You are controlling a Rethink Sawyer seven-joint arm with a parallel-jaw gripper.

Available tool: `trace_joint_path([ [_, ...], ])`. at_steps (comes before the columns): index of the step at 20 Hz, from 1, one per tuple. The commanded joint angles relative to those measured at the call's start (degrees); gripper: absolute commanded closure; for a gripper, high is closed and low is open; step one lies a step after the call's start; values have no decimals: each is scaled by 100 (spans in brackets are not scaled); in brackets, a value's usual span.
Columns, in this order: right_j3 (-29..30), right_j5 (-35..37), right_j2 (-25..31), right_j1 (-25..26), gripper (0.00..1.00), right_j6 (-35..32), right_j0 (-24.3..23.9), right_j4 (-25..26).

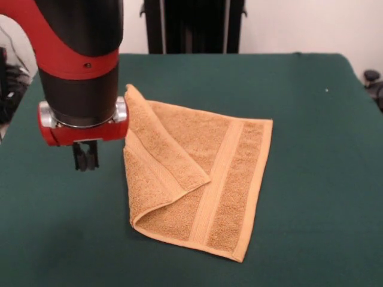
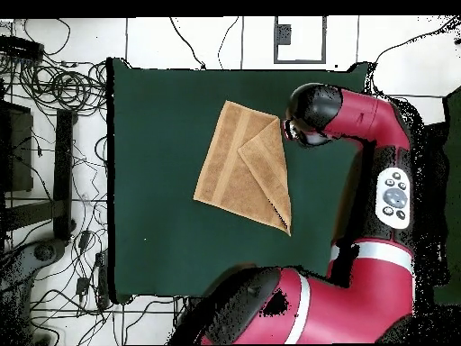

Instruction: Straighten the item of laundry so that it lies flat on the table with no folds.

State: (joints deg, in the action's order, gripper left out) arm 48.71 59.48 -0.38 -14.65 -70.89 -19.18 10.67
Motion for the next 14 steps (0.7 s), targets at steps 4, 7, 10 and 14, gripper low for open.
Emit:
trace_joint_path([
  [4,54,-242,-158,-151,100,-516,214,464],
  [7,-98,-150,-122,-74,100,-605,241,466],
  [10,-302,-2,-24,63,100,-546,288,440],
  [14,-370,-75,157,174,100,-585,360,338],
])
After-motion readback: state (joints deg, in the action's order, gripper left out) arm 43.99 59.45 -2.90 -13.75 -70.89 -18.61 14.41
